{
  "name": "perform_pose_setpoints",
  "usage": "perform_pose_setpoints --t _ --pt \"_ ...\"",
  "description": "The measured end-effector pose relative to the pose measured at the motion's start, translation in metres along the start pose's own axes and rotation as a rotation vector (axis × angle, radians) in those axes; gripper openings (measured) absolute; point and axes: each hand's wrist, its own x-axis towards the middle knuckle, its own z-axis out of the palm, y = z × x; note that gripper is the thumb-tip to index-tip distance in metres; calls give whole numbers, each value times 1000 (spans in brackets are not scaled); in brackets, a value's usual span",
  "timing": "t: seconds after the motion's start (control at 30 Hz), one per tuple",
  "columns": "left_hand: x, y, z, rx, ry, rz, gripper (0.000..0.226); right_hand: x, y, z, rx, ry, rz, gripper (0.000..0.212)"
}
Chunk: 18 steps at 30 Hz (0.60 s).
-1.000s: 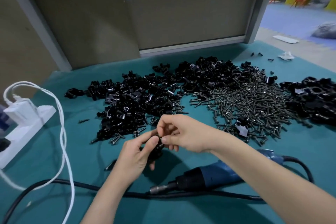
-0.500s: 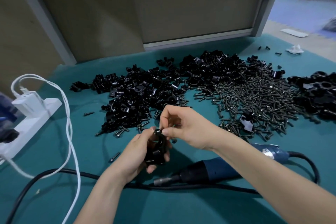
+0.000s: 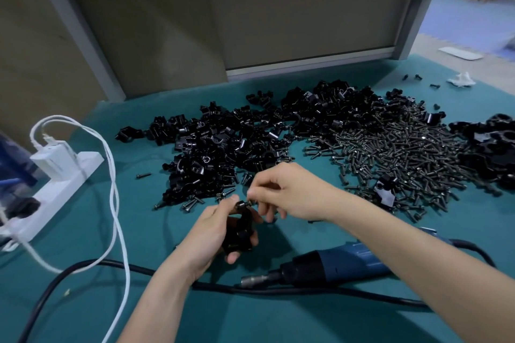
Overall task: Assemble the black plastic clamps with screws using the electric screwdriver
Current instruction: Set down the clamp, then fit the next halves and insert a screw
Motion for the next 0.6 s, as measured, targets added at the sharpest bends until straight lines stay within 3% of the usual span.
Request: perform_pose_setpoints --t 0.13,0.33,0.47,0.6 --pt "-1 1 0 5 -6 24 54 1 1 -2 176 -32 11 14" --pt "-1 1 2 -10 9 28 58 -3 1 4 273 27 -54 27" --pt "-1 1 0 -8 -3 40 54 -1 5 7 340 10 -5 5" --pt "-2 2 0 -5 -4 30 56 1 5 8 336 30 27 8"
